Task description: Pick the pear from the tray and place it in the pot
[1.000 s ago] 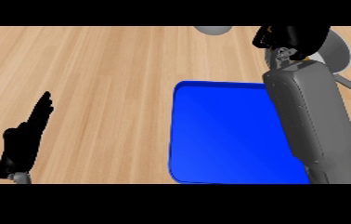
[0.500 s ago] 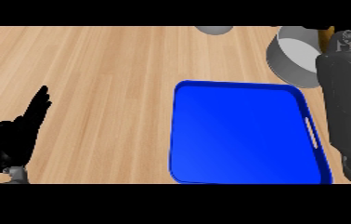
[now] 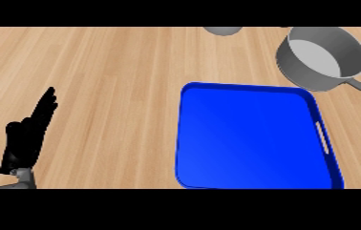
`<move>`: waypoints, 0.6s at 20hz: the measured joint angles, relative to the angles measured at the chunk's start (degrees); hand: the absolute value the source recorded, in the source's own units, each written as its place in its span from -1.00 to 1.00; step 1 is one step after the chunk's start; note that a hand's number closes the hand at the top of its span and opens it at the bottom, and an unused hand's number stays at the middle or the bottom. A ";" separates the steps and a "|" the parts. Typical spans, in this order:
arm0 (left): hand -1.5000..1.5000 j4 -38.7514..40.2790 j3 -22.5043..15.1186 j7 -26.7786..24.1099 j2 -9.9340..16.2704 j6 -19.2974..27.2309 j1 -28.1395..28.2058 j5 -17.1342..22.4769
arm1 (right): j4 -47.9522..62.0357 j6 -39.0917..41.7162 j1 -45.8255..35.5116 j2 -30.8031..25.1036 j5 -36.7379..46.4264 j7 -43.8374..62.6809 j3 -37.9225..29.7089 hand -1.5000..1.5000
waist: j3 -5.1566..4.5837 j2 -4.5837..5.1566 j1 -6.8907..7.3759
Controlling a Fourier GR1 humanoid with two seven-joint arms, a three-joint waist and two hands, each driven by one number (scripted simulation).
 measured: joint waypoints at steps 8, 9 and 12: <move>0.00 -0.67 -0.29 -0.47 0.13 -0.89 -0.49 0.01 | 21.20 -7.81 -3.30 -6.35 -0.32 -11.64 -3.63 1.00 | 0.07 0.71 1.61; 0.00 -0.28 -0.37 -0.55 0.03 -0.90 -0.78 -0.03 | 23.26 -8.62 -3.33 -7.02 0.15 -12.69 -3.61 1.00 | 0.08 0.79 1.69; 0.00 -0.46 -0.67 -0.53 -0.37 -0.77 -0.93 -0.20 | 28.74 -10.16 -4.49 -8.39 -1.39 -15.88 -5.80 -1.00 | 0.13 1.00 2.09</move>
